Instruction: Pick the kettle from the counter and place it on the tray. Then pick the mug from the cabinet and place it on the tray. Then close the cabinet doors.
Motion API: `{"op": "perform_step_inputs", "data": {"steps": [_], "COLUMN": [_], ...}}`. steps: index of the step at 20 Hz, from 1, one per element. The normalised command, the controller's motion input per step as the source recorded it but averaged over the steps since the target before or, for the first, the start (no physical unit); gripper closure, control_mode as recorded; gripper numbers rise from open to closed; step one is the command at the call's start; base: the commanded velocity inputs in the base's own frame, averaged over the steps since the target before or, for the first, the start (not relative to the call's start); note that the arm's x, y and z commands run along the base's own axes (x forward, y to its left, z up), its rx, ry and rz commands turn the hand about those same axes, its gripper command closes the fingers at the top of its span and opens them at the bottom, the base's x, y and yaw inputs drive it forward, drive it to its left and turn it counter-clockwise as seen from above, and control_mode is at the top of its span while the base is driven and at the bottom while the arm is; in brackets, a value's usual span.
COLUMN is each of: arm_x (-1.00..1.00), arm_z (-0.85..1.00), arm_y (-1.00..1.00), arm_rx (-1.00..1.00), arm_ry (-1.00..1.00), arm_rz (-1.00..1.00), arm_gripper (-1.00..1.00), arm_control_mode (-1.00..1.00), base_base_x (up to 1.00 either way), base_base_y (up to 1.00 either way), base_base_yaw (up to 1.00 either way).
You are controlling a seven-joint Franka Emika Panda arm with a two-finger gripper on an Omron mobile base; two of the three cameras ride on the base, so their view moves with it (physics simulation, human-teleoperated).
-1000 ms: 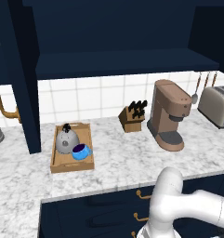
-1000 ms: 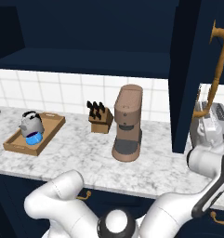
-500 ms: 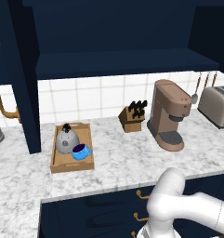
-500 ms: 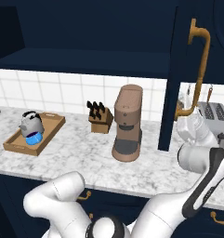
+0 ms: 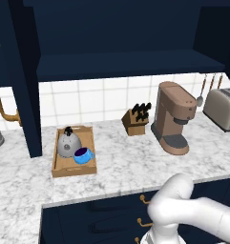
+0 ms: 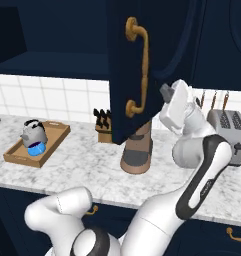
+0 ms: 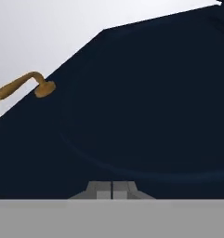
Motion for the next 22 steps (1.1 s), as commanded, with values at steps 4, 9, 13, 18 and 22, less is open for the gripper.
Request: {"op": "perform_step_inputs", "data": {"steps": [4, 9, 13, 18, 22], "arm_x": [0.00, 0.39, 0.68, 0.60, 0.91], "arm_z": [0.20, 0.14, 0.25, 0.09, 0.02], "arm_y": [0.94, 0.74, 0.72, 0.68, 0.61], "arm_rx": [-0.05, 0.00, 0.00, 0.00, -0.03], "arm_ry": [0.23, 0.46, 0.40, 0.50, 0.67], "arm_rz": [-0.16, -0.15, -0.18, -0.32, -0.30], "arm_gripper": [1.00, 1.00, 1.00, 1.00, 1.00], "arm_control_mode": [-1.00, -1.00, -1.00, -1.00, -1.00], "base_base_x": [0.00, 0.00, 0.00, 0.00, 0.00], "base_base_y": [0.00, 0.00, 0.00, 0.00, 0.00], "base_base_yaw": [0.00, 0.00, 0.00, 0.00, 0.00]}}
